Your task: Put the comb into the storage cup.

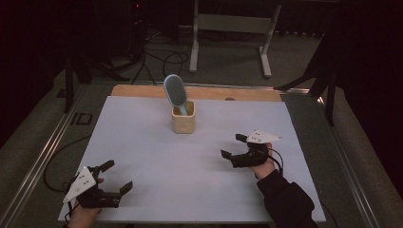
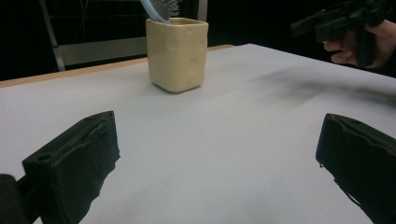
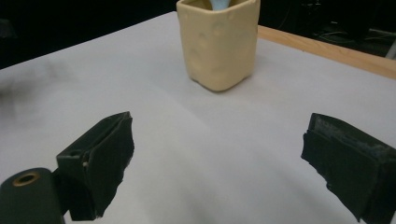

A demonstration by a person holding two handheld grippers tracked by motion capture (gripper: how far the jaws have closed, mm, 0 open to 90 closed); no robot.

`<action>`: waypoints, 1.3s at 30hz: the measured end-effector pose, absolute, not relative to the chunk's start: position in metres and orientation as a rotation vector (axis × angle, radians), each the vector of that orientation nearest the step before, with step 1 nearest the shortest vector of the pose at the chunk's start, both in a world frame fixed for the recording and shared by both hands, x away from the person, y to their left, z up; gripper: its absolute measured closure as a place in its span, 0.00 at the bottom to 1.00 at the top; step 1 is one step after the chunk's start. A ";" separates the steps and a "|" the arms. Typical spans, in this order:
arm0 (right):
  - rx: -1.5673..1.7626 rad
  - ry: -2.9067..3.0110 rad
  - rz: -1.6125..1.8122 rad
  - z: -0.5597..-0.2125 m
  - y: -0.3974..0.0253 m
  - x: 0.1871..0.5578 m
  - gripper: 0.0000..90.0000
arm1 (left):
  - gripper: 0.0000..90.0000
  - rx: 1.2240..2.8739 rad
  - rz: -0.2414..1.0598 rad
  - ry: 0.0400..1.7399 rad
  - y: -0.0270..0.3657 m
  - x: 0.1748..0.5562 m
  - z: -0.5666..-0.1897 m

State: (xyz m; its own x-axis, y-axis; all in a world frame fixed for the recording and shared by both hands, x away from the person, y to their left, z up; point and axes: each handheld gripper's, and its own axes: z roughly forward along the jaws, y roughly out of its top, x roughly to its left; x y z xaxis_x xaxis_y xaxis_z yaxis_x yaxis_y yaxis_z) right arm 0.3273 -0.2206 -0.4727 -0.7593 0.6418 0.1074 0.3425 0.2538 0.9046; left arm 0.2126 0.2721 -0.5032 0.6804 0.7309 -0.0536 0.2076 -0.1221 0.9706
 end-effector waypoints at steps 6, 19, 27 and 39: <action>0.915 2.256 1.482 -0.480 -0.233 0.312 0.10 | 0.00 1.674 0.534 0.769 0.272 0.212 -0.503; 1.015 2.230 1.464 -0.493 -0.267 0.282 0.10 | 0.00 1.675 0.535 0.768 0.272 0.212 -0.503; 1.049 2.211 1.432 -0.497 -0.279 0.268 0.10 | 0.00 1.676 0.533 0.766 0.272 0.212 -0.503; 1.086 2.181 1.356 -0.504 -0.293 0.248 0.10 | 0.00 1.677 0.534 0.764 0.271 0.212 -0.503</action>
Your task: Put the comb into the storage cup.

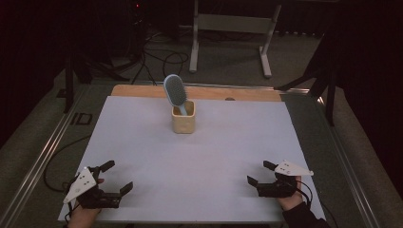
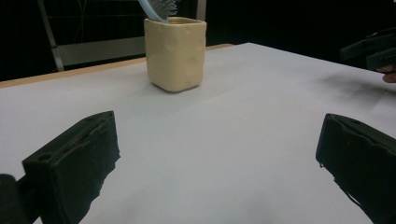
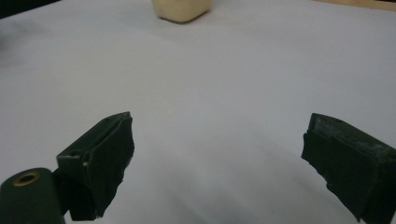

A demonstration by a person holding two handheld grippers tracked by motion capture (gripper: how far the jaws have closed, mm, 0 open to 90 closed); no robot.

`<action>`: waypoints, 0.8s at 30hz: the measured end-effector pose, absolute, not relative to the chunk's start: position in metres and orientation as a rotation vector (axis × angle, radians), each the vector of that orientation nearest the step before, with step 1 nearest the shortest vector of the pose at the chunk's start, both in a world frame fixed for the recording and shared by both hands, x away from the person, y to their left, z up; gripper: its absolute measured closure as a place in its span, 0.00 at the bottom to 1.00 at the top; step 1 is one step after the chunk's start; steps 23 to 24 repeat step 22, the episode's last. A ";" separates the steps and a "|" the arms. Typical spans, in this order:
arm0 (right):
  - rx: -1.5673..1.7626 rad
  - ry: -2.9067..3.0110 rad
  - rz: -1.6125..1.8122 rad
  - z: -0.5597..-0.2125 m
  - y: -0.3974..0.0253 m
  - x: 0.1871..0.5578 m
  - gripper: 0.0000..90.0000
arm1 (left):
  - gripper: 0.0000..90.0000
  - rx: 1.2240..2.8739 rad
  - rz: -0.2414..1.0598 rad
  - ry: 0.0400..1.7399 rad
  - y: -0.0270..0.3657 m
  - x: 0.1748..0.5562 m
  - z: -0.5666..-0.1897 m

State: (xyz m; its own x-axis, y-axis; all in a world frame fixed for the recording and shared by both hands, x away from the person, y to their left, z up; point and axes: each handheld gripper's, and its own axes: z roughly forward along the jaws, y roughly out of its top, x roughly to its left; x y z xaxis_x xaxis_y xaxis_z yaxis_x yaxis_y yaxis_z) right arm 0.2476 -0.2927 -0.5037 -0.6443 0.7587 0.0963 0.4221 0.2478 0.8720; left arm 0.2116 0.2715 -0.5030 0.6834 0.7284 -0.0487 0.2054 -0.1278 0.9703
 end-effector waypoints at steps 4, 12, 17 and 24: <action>1.099 2.160 1.337 -0.504 -0.298 0.242 0.10 | 0.00 1.678 0.533 0.764 0.272 0.212 -0.503; 1.090 2.158 1.312 -0.505 -0.299 0.239 0.10 | 0.00 1.679 0.531 0.763 0.271 0.212 -0.503; 1.073 2.179 1.290 -0.507 -0.295 0.240 0.10 | 0.00 1.677 0.529 0.763 0.271 0.212 -0.504; 1.072 2.175 1.300 -0.506 -0.295 0.240 0.10 | 0.00 1.675 0.529 0.763 0.272 0.212 -0.504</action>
